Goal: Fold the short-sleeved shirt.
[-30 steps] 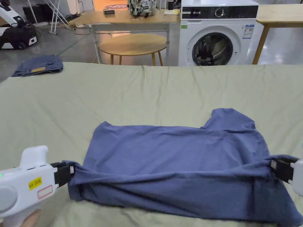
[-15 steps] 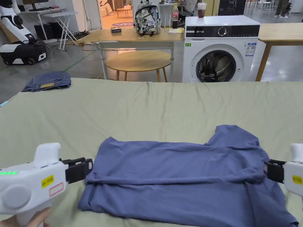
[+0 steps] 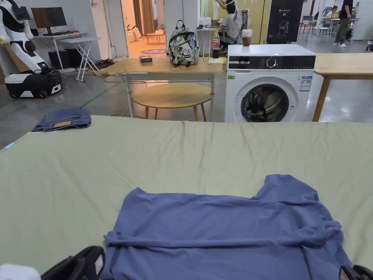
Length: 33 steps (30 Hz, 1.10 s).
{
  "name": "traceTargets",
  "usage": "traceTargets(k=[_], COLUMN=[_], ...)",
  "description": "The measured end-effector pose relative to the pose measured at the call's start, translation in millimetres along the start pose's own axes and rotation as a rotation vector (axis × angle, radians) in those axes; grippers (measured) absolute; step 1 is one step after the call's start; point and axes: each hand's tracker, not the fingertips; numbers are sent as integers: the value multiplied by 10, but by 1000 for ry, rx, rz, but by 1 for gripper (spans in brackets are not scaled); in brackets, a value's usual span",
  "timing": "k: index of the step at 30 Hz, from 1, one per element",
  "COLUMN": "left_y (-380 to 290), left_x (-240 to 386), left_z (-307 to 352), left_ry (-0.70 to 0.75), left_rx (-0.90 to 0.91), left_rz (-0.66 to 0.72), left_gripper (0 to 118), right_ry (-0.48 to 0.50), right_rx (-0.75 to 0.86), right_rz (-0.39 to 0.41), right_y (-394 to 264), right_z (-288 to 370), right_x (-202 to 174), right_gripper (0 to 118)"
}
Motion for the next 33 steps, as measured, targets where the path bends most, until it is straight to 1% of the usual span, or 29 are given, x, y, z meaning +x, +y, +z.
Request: traceTargets(k=[5,6,7,8,9,10,12,13,14,15,16,17,20,23,24,26,27,29,30,31,32,33], left_y=[-95,-93,-120,-110,-93,-96,-101,-54,-50,-76,-129,-132,-347,-473,-551,-676,-696,-658,-601,-578,-589,-604], left_x=[68,51,40,-9,-17,-46,-143,-218,-293,-366,-444,-499,-785,-1001,-1027,-1016,-1014,-949,-900,-894,-899,-813], left_z=[153,160,186,117,136,78,-44,-159,-283,-424,-582,-734,-1271,-1652,-1723,-1838,-1884,-1897,-1885,-1917,-1967,-1951], left_ry=[7,15,41,18,30,29,12,-4,-5,-8,-15,5,49,157,153,65,61,157,178,163,140,163], left_rx=[-36,-79,-108,-102,-161,-140,-155,-204,-241,-266,-303,-335,-415,-539,-543,-570,-600,-597,-601,-609,-623,-637], left_rz=[40,45,49,39,52,40,34,26,19,18,34,35,117,134,156,206,197,98,91,94,106,97], left_gripper=[0,0,0,0,0,0,0,0,19,44,46,46,46,46,46,46,41,28,6,2,2,1], right_ry=[-21,-33,-25,-25,-29,-33,-27,-25,-26,-26,-24,-17,-19,-43,-53,-82,-97,-121,-130,-135,-143,-155], right_rx=[0,-1,3,-4,-13,-16,-20,-27,-34,-38,-49,-66,-90,-117,-124,-141,-145,-167,-169,-173,-174,-173], right_rz=[38,34,22,6,-6,-13,-35,-49,-62,-75,-92,-107,-135,-163,-169,-176,-180,-188,-188,-185,-179,-177], right_y=[-69,-79,-86,-87,-90,-99,-123,-135,-157,-180,-229,-256,-366,-429,-460,-495,-510,-535,-542,-537,-533,-521], right_z=[107,110,112,100,90,91,102,101,97,93,75,61,58,63,78,91,89,67,38,6,-30,-92], right_x=[-99,-104,-84,-54,-40,-25,40,62,84,105,163,191,295,407,452,537,574,648,676,698,707,724], right_gripper=[0,0,0,0,0,0,0,0,0,0,0,0,0,0,0,0,0,0,0,0,1,19])
